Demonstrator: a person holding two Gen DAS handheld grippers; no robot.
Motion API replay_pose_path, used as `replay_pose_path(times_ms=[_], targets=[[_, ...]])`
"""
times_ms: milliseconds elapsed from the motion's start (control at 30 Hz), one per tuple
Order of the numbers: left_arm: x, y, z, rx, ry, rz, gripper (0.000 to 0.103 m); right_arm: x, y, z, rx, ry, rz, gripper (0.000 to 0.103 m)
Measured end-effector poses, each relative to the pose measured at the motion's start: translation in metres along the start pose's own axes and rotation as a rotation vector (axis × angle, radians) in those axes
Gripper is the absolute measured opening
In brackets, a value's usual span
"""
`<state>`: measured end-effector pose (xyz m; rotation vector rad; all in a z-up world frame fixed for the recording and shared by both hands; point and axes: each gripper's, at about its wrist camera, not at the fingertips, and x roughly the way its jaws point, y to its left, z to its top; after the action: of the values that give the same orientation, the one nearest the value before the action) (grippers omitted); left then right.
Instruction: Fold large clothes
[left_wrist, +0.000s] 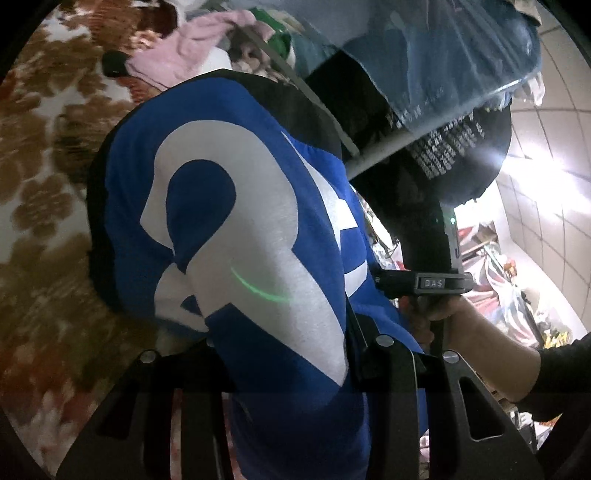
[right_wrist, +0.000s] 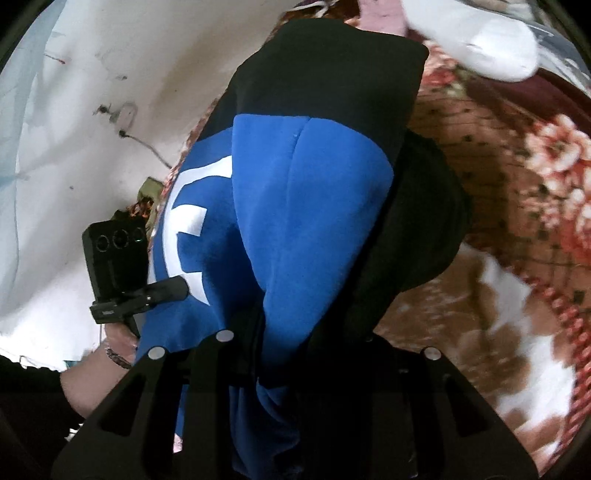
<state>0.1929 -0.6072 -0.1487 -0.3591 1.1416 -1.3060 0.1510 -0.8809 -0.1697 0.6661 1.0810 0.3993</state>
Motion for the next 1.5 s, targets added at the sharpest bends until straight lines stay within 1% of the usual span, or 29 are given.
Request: replay_pose_path(times_ms=[67, 133, 267, 300, 400, 500, 600, 667, 733, 767, 800, 833, 867, 900, 933, 967, 1000, 1067, 1133, 1167, 1200, 1233, 1267, 1300, 1367, 1400, 1433, 1467, 1500], targets=[[0.017, 0.011, 0.003, 0.013, 0.016, -0.005, 0.037, 0.006, -0.02, -0.002, 0.015, -0.012, -0.002, 0.028], [0.028, 0.029, 0.003, 0.015, 0.028, -0.011, 0.037, 0.02, -0.04, -0.004, 0.03, -0.02, 0.014, 0.028], [0.028, 0.066, -0.01, 0.018, 0.053, -0.035, 0.037, 0.043, -0.065, -0.014, 0.06, -0.041, 0.083, 0.028], [0.028, 0.068, -0.012, 0.014, 0.061, -0.034, 0.037, 0.047, -0.066, -0.016, 0.062, -0.041, 0.094, 0.028], [0.021, 0.081, -0.029, -0.002, 0.104, -0.018, 0.037, 0.064, -0.071, -0.027, 0.095, -0.031, 0.139, 0.03], [0.016, 0.088, -0.034, -0.025, 0.112, -0.01, 0.038, 0.078, -0.068, -0.033, 0.139, -0.037, 0.187, 0.032], [0.01, 0.094, -0.036, -0.049, 0.103, 0.004, 0.039, 0.094, -0.059, -0.029, 0.152, -0.015, 0.176, 0.034], [0.008, 0.101, -0.041, -0.079, 0.093, -0.001, 0.04, 0.1, -0.059, -0.025, 0.162, -0.003, 0.169, 0.037], [0.011, 0.104, -0.042, -0.094, 0.096, -0.005, 0.042, 0.102, -0.06, -0.023, 0.159, 0.01, 0.145, 0.046], [0.011, 0.104, -0.041, -0.094, 0.103, -0.002, 0.044, 0.101, -0.061, -0.022, 0.159, 0.015, 0.13, 0.05], [0.012, 0.101, -0.038, -0.088, 0.112, 0.011, 0.049, 0.1, -0.058, -0.021, 0.155, 0.014, 0.117, 0.052], [0.012, 0.097, -0.036, -0.071, 0.13, 0.043, 0.06, 0.094, -0.058, -0.021, 0.142, 0.009, 0.09, 0.06], [0.01, 0.097, -0.036, -0.061, 0.145, 0.08, 0.069, 0.088, -0.058, -0.02, 0.13, 0.001, 0.06, 0.072], [0.009, 0.096, -0.036, -0.057, 0.16, 0.109, 0.092, 0.083, -0.058, -0.02, 0.12, -0.005, 0.032, 0.081], [0.007, 0.099, -0.037, -0.057, 0.191, 0.131, 0.097, 0.075, -0.059, -0.02, 0.106, -0.012, -0.02, 0.096], [0.005, 0.101, -0.039, -0.059, 0.209, 0.121, 0.097, 0.068, -0.062, -0.02, 0.088, -0.019, -0.075, 0.099], [-0.001, 0.102, -0.041, -0.049, 0.22, 0.128, 0.097, 0.059, -0.061, -0.02, 0.058, -0.022, -0.122, 0.099], [-0.016, 0.096, -0.041, -0.016, 0.227, 0.175, 0.097, 0.044, -0.057, -0.02, 0.007, -0.026, -0.198, 0.099], [-0.037, 0.082, -0.036, 0.054, 0.215, 0.296, 0.097, 0.027, -0.043, -0.018, -0.077, -0.036, -0.316, 0.099], [-0.044, 0.074, -0.033, 0.09, 0.199, 0.351, 0.097, 0.024, -0.037, -0.018, -0.099, -0.046, -0.357, 0.099], [-0.052, 0.063, -0.029, 0.14, 0.174, 0.425, 0.098, 0.016, -0.023, -0.013, -0.136, -0.074, -0.45, 0.099], [-0.057, 0.048, -0.024, 0.196, 0.138, 0.51, 0.098, 0.01, -0.019, -0.01, -0.148, -0.091, -0.482, 0.099], [-0.058, 0.039, -0.021, 0.233, 0.116, 0.556, 0.098, 0.002, -0.004, -0.002, -0.158, -0.138, -0.502, 0.099], [-0.057, 0.02, -0.016, 0.291, 0.076, 0.604, 0.098, -0.003, 0.005, 0.001, -0.163, -0.177, -0.497, 0.099], [-0.049, -0.007, -0.012, 0.374, 0.023, 0.648, 0.098, -0.005, 0.034, 0.017, -0.168, -0.269, -0.484, 0.099], [-0.037, -0.024, -0.011, 0.425, 0.002, 0.661, 0.098, -0.004, 0.042, 0.027, -0.172, -0.289, -0.489, 0.099], [-0.023, -0.037, -0.012, 0.473, -0.011, 0.657, 0.098, 0.003, 0.049, 0.038, -0.176, -0.303, -0.517, 0.098], [-0.008, -0.047, -0.01, 0.505, -0.015, 0.657, 0.098, 0.014, 0.052, 0.05, -0.177, -0.306, -0.578, 0.098], [0.011, -0.053, -0.013, 0.539, -0.008, 0.667, 0.098, 0.029, 0.054, 0.06, -0.167, -0.289, -0.633, 0.098]])
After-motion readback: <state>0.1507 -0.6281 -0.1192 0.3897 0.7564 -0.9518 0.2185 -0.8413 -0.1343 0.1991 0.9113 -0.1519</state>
